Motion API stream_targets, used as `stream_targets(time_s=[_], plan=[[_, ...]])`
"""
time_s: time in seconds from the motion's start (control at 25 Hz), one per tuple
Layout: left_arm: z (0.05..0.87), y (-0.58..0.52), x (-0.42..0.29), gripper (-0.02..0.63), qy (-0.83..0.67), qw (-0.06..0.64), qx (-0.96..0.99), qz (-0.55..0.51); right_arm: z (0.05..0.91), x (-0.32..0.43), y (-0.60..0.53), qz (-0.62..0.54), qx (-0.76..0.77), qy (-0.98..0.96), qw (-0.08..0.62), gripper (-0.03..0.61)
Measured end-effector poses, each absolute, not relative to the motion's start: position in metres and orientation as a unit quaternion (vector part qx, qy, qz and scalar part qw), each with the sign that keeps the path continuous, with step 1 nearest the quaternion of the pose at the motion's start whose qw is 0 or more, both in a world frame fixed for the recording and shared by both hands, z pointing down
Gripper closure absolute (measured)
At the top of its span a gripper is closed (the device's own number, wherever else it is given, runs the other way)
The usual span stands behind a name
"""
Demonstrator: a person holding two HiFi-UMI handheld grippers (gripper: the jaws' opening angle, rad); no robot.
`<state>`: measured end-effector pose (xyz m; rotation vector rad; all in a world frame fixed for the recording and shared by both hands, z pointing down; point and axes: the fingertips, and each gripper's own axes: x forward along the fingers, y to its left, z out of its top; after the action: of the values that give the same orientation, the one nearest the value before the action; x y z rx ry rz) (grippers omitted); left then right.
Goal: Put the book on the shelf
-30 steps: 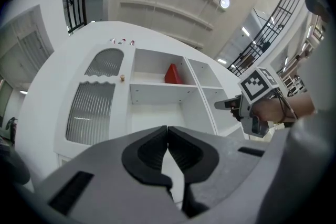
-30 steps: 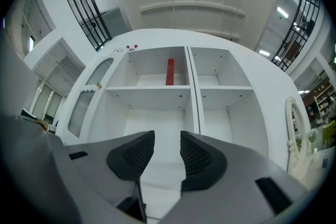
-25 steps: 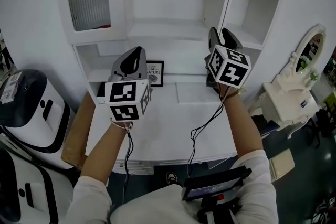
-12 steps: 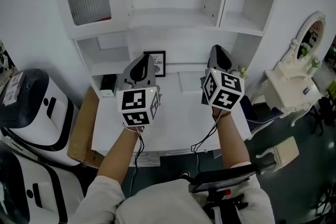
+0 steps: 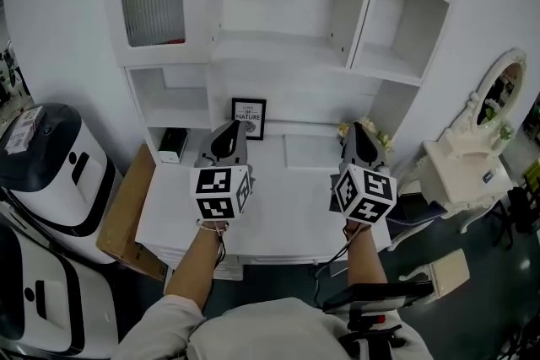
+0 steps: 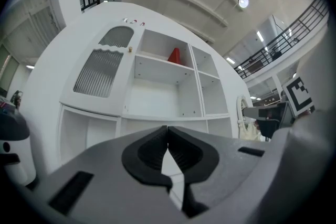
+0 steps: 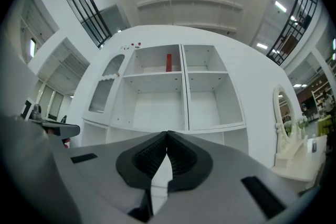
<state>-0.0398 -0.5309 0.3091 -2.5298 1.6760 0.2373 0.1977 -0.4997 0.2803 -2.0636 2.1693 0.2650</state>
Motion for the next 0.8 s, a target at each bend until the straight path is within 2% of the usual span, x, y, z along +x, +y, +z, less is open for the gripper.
stream_targets(time_s=[0.8], plan=[[0.323,-0.538,-0.008,0.604,0.577,0.048,-0.814,0.058,0.31,0.232,-0.514,0.06,-0.669,0.739,0.046,0.557]])
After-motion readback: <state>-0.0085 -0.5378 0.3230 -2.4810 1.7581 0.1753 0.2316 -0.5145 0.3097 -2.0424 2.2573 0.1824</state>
